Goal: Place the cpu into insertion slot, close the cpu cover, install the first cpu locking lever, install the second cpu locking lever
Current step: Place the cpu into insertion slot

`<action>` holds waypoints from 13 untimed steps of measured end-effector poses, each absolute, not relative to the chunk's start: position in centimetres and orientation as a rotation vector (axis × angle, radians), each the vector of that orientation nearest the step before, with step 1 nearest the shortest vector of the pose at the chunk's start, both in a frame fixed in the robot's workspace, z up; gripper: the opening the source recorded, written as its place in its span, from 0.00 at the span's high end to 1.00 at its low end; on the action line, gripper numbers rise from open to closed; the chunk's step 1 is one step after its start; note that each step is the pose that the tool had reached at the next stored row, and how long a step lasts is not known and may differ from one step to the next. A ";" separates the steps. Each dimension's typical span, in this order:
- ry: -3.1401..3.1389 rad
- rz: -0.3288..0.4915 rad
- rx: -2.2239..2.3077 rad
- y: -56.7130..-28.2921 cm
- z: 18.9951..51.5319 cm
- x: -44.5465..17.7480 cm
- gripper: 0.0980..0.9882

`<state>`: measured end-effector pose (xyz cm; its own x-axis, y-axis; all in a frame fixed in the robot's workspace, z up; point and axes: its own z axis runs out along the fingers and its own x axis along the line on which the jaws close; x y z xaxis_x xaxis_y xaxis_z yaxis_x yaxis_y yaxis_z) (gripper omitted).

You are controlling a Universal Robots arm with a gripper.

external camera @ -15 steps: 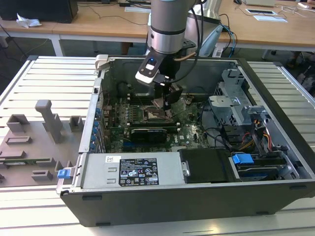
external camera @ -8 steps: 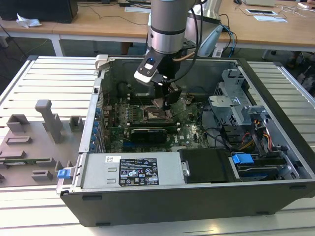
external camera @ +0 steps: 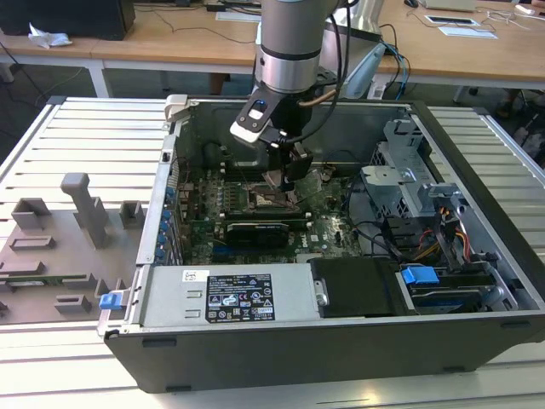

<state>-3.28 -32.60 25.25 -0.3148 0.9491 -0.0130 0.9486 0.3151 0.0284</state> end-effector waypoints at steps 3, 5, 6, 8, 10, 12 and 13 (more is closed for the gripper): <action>2.514 0.024 1.837 -32.6 25.3 -3.3 0.50; 2.501 0.023 1.854 -32.6 25.3 -3.3 0.50; 2.498 0.022 1.858 -32.6 25.3 -3.3 0.50; 2.490 0.022 1.869 -32.6 25.3 -3.3 0.50; 2.483 0.021 1.878 -32.6 25.3 -3.3 0.50; 2.476 0.021 1.887 -32.6 25.3 -3.3 0.50; 2.472 0.020 1.892 -32.6 25.3 -3.3 0.50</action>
